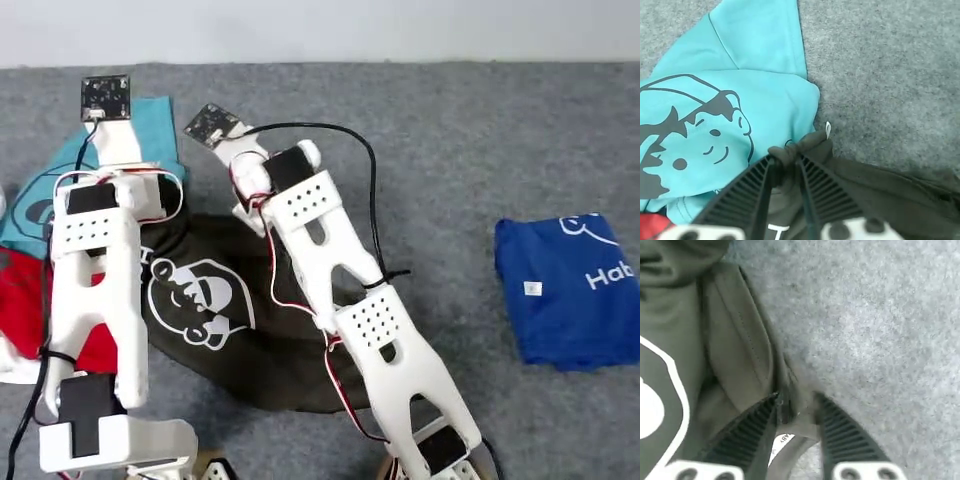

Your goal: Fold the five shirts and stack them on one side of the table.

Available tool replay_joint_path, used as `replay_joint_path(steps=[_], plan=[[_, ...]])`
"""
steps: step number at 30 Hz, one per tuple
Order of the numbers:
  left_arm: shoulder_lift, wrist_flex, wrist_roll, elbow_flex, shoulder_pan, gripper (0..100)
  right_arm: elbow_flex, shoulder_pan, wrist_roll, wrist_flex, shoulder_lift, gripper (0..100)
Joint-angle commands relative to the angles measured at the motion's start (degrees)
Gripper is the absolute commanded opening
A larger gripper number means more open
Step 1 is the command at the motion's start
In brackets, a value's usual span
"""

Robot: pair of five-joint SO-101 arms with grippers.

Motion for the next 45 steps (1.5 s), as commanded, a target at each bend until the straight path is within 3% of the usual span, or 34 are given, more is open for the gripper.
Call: replay_joint_path(steps=[1, 9, 31, 37, 45], plan=[[-0.62, 0.09, 0.44, -2.42, 0.09, 1, -1.32, -0.57, -2.37, 2.15, -3.38, 15.4], [-0.62, 0.18, 0.44, -2.33, 0.09, 1, -1.14, -3.65, -2.29, 1.89, -2.86, 15.8], [-0.62, 0.18, 0.44, -2.24, 0.09, 1, 0.62, -0.22, -2.46, 2.59, -0.13, 15.2], [-0.44, 0.18, 0.44, -2.24, 0.09, 1, 0.70, -0.92, -2.46, 2.59, 0.04, 8.0], [-0.26, 0.18, 0.44, -2.24, 0.09, 1, 9.93, -0.92, -4.84, 2.68, -3.30, 14.3]])
